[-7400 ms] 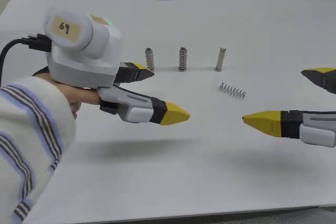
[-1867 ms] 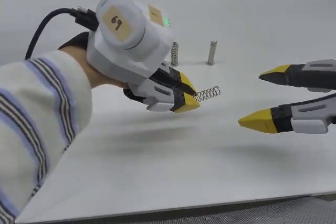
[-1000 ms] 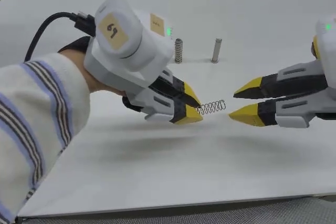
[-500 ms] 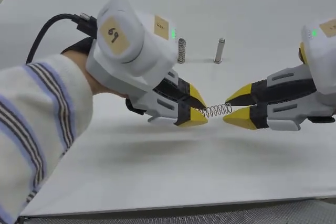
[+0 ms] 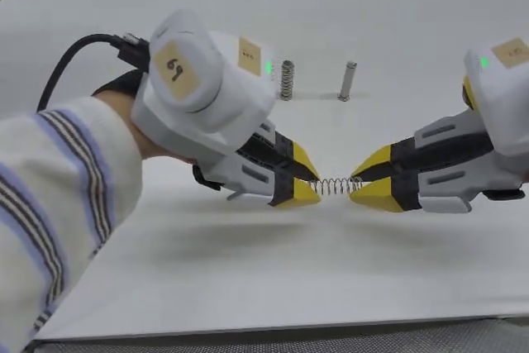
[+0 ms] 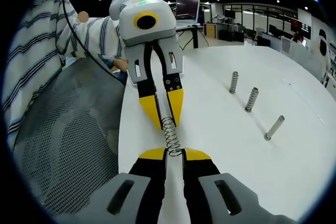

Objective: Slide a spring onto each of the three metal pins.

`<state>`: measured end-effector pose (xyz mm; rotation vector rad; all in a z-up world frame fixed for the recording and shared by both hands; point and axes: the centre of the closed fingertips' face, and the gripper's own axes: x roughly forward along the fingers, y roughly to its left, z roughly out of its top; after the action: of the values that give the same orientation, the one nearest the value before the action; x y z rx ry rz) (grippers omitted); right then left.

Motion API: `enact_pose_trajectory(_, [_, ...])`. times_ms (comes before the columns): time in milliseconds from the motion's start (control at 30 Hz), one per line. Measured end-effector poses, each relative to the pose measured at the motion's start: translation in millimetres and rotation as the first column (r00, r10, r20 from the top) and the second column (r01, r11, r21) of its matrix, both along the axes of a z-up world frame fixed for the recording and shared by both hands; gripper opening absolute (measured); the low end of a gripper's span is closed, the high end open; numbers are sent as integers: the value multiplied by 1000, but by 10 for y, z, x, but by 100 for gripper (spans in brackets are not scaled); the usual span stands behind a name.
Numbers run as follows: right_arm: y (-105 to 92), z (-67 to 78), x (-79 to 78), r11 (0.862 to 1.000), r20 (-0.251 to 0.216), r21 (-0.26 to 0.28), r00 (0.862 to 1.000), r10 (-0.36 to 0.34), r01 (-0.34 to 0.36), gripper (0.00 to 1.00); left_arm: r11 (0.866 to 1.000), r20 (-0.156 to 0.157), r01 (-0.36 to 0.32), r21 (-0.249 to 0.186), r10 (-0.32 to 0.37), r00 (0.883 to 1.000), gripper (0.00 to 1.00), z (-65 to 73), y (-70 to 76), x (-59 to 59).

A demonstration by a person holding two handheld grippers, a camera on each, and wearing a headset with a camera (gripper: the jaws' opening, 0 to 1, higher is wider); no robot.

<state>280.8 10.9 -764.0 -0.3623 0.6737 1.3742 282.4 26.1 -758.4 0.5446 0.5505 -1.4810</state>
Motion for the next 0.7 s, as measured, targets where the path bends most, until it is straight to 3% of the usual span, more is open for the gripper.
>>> enact_pose_trajectory(333, [42,9,4,1000,-3,3,1000,15,-15,8,1000,-14,-11,-5,11,1000,3,-14,30,-8])
enact_pose_trajectory(467, [59,81,-26,999,25,5,999,40,-40,8,1000,-15,2,7,-2,1000,3,-32,27,-37])
enact_pose_trajectory(700, [11,172,-67,998,36,-19,997,67,-66,8,1000,-9,-3,-16,3,1000,3,-11,-45,-56])
